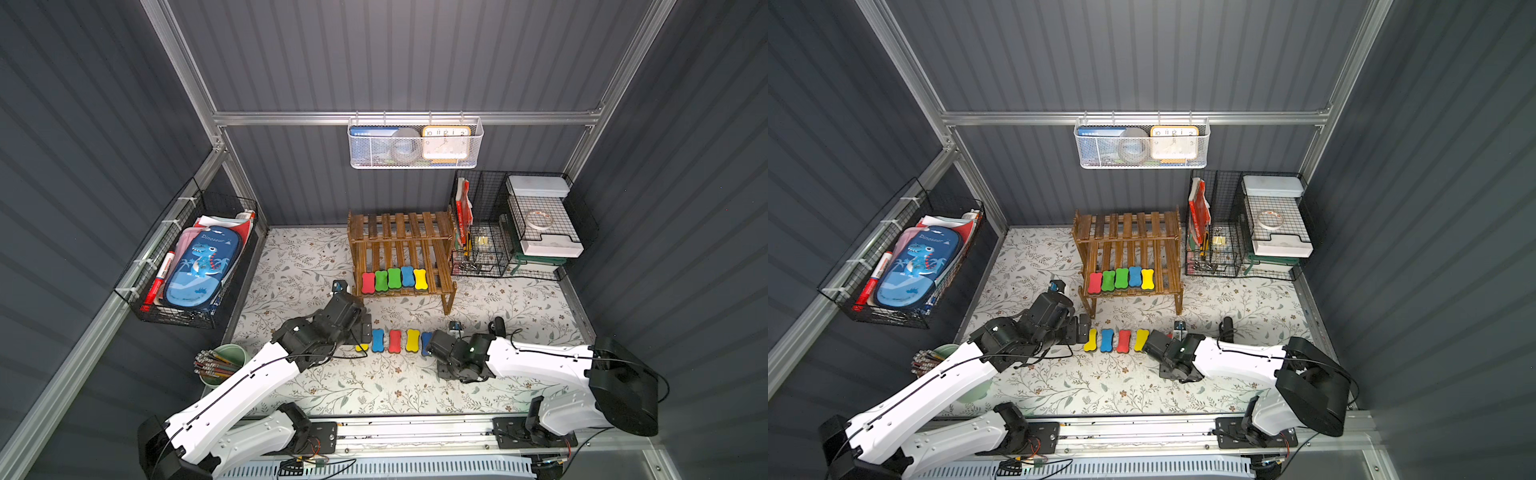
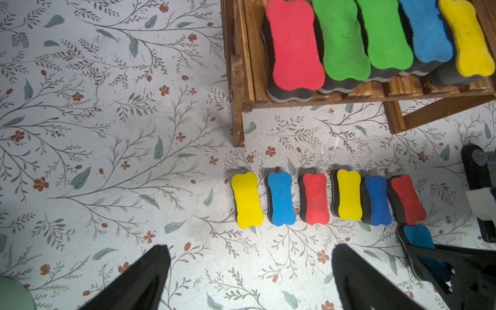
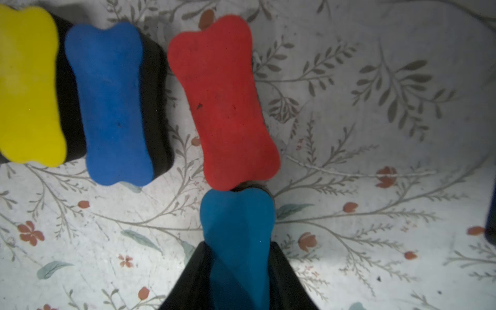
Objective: Remove the whiteboard erasers from the shelf
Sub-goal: Place the whiteboard eraser at the center of the board.
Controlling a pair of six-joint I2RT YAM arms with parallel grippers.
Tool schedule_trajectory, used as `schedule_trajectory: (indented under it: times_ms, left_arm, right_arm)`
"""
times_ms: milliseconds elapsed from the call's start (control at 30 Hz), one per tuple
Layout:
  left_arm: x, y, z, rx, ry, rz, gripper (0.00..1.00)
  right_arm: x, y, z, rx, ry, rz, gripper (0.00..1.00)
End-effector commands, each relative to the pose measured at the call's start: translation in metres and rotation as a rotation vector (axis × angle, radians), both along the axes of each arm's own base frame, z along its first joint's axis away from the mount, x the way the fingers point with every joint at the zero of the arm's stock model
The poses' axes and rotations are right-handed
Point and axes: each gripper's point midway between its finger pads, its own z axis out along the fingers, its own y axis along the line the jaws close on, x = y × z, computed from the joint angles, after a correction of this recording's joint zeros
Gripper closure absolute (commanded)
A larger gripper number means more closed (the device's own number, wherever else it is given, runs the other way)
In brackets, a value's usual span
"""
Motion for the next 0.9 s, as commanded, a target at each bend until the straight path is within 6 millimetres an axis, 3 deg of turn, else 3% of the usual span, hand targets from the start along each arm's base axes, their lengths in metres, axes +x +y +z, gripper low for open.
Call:
schedule_trajectory:
  times_ms: [0,200,433,633,867]
  left_arm:
    - [-0.002,0.003,0.001,0.021,0.008,0.001,0.01]
    - [-0.002,0.003,0.001,0.022,0.009,0.000,0.01]
    - [-0.002,0.003,0.002,0.020,0.008,0.000,0.01]
    - [-0.003,0.004,0.007,0.001,-0.011,0.007,0.01]
    - [-0.005,0.013,0.012,0.004,-0.034,0.022,0.01]
  right_arm:
    - [0.009,-0.001,0.001,-0.020,-0.025,0.009,0.65]
    - [0.015,-0.003,-0.007,-0.028,-0.019,0.003,0.58]
    - [0.013,-0.007,0.001,-0.034,-0.019,0.002,0.51]
    - [0.013,-0.012,0.046,0.020,-0.080,0.023,0.50]
    - [0.048,0.017,0.130,0.131,-0.293,0.070,0.48]
